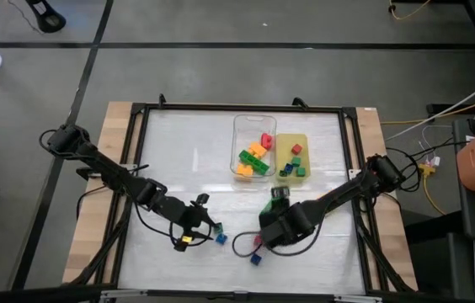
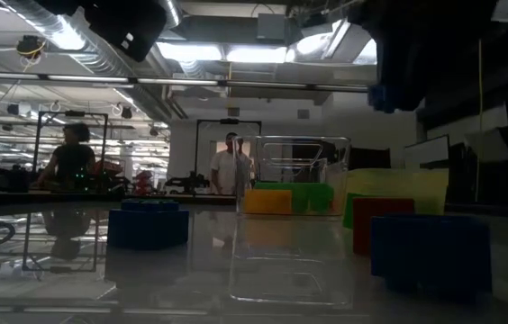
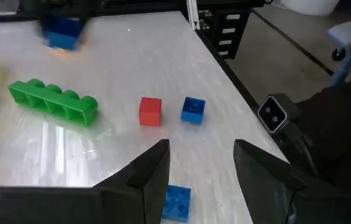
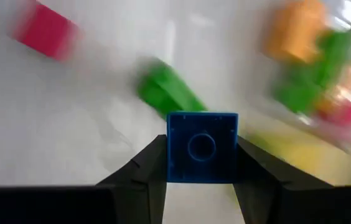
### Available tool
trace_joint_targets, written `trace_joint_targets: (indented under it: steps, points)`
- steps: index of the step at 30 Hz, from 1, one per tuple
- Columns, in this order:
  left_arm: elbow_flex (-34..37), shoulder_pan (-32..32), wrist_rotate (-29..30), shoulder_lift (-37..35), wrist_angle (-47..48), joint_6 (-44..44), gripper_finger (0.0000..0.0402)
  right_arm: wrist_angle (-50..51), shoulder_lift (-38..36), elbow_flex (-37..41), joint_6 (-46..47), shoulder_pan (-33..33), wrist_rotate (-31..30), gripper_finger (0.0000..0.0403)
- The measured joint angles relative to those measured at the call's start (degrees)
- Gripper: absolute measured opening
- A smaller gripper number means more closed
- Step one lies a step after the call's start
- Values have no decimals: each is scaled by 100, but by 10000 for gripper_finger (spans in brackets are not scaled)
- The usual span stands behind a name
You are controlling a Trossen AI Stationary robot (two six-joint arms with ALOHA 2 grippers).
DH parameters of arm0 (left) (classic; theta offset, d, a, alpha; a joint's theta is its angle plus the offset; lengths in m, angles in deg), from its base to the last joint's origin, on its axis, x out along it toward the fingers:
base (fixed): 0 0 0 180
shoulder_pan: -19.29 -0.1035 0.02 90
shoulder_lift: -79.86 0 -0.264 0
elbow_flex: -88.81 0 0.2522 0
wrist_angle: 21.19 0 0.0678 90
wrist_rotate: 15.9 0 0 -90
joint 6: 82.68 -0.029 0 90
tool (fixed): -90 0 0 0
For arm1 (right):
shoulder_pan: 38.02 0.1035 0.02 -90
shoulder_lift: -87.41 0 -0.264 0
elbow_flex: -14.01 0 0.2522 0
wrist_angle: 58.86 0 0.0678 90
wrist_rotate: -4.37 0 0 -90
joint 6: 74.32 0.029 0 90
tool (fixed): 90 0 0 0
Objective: Sort blocks by size
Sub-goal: Put the small blue game piece into the yellow bin
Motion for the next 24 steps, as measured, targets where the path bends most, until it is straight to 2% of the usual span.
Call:
trace_joint_targets:
  steps: [9, 15, 24]
  points:
    - [-3, -4, 87, 0, 42, -36, 164, 1705, -78, 5, 136, -890, -877, 145]
    - [-4, -6, 319, 0, 138, -31, 164, 1473, -118, 275, -606, -1657, -751, 146]
    - [-4, -4, 368, 0, 151, -31, 164, 1584, -120, 655, -743, -2633, -699, 147]
